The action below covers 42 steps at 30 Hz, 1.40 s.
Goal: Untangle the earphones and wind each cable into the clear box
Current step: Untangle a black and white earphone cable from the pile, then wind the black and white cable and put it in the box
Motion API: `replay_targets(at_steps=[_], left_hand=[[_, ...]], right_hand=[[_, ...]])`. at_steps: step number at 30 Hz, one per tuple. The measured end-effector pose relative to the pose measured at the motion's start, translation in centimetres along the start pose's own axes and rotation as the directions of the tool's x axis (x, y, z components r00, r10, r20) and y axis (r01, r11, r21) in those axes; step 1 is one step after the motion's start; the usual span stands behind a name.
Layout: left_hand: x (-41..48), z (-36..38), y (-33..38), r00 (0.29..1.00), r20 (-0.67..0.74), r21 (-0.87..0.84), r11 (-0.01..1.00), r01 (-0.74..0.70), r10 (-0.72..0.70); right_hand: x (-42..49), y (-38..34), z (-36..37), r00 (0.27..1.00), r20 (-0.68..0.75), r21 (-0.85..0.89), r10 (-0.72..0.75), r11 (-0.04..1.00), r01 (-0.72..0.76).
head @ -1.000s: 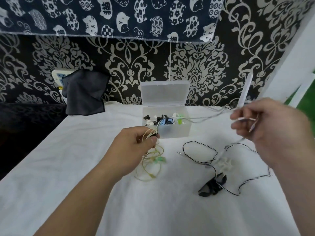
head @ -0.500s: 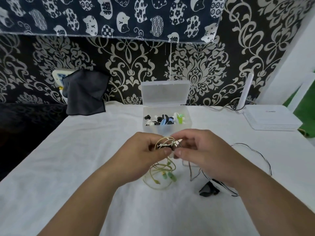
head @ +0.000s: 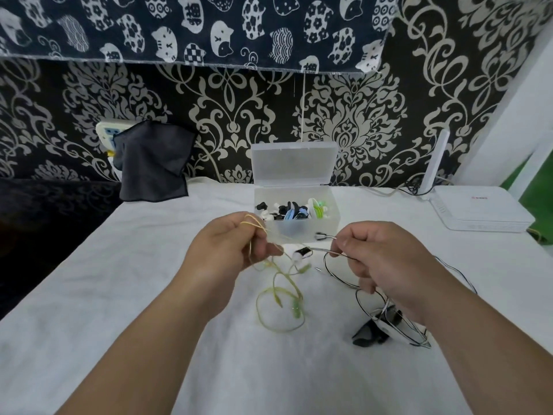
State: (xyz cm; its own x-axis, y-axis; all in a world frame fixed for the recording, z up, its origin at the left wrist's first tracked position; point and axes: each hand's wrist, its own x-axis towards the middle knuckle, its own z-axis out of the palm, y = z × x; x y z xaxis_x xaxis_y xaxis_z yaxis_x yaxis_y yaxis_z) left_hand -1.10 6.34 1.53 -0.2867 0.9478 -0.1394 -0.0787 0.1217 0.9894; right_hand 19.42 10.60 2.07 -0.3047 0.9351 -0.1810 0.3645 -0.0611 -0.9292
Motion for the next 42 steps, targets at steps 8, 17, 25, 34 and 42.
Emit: replay_targets(at_steps=[8, 17, 25, 34, 42], left_hand=[[1.1, -1.7, -0.5, 0.933, -0.357, 0.238, 0.963, 0.129, -0.037], [1.0, -1.9, -1.8, 0.97, -0.098, 0.865, 0.501, -0.028, 0.222], [-1.8, 3.9, -1.6, 0.847, 0.49, 0.546, 0.683, -0.484, 0.208], [1.0, 2.0, -1.5, 0.988, -0.14, 0.362, 0.932, -0.009, 0.064], [2.5, 1.5, -3.2, 0.951, -0.267, 0.636, 0.77, 0.054, 0.153]], right_hand=[[0.1, 0.1, -0.7, 0.999, -0.036, 0.127, 0.033, 0.991, -0.029], [0.0, 0.1, -1.2, 0.998, 0.033, 0.113, 0.047, 0.992, -0.05], [-0.8, -0.3, -0.4, 0.951, 0.308, 0.108, -0.04, 0.994, 0.006], [-1.4, 1.3, -5.2, 0.995, 0.05, -0.069, 0.086, 0.994, -0.082], [-2.1, 3.3, -9.1, 0.97, -0.199, -0.101, 0.142, 0.981, -0.165]])
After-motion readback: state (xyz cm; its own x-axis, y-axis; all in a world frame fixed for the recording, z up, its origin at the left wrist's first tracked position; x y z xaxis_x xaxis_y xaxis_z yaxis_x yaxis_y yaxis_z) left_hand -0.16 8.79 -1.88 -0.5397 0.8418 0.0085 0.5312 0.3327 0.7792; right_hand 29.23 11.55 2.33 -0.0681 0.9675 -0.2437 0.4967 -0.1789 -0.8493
